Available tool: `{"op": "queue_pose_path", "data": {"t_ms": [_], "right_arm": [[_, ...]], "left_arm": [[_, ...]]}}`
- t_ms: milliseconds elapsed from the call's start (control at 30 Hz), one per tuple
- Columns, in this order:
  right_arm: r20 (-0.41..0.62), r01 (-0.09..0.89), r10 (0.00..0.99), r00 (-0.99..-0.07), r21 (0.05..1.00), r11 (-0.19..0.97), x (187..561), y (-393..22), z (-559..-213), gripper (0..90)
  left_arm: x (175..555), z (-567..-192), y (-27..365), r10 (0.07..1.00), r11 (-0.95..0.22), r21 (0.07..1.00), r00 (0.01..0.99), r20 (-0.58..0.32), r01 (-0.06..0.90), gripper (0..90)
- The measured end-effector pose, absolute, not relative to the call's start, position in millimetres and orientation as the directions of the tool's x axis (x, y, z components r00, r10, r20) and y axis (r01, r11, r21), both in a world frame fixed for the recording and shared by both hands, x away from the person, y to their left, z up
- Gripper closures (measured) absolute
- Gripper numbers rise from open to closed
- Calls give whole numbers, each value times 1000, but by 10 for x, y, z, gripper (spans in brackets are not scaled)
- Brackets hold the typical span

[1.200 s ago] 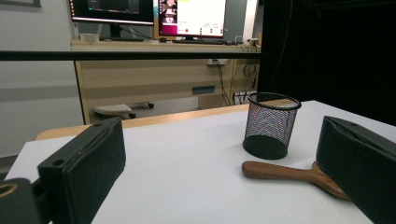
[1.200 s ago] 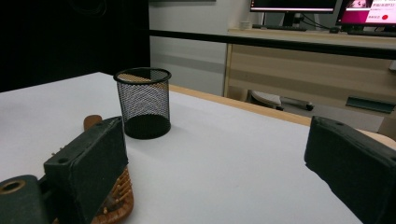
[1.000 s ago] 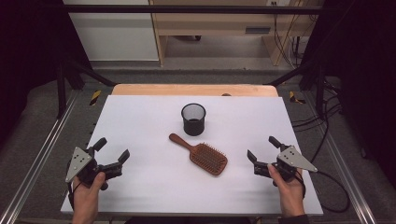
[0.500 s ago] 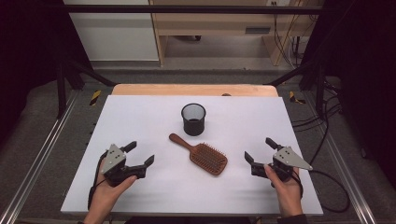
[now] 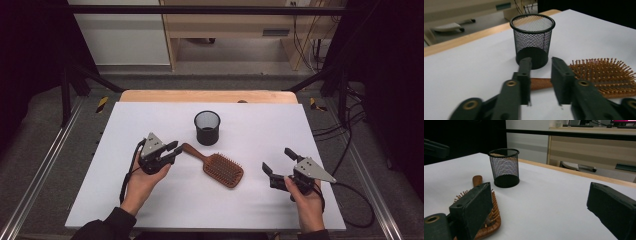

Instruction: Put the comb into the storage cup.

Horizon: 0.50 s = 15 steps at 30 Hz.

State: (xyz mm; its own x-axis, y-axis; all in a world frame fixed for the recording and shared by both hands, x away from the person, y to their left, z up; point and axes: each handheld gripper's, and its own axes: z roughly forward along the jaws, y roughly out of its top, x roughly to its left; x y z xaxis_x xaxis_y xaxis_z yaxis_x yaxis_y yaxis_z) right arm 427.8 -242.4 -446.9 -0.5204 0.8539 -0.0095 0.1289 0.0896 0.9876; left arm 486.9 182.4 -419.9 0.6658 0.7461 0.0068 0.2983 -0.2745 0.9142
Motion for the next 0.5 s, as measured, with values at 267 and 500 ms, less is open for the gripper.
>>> {"op": "queue_pose_path", "data": {"t_ms": [267, 500], "right_arm": [[-24, 130, 848, -529, 985, 109, 4289, -2387, -4479, 65], [-18, 134, 850, -527, 985, 104, 4295, -2388, -4485, 66]], "left_arm": [[5118, -4180, 1602, 700, -338, 879, 714, -5, 337, 900], [5221, -4183, 1478, 678, -375, 857, 735, -7, 354, 900]]}}
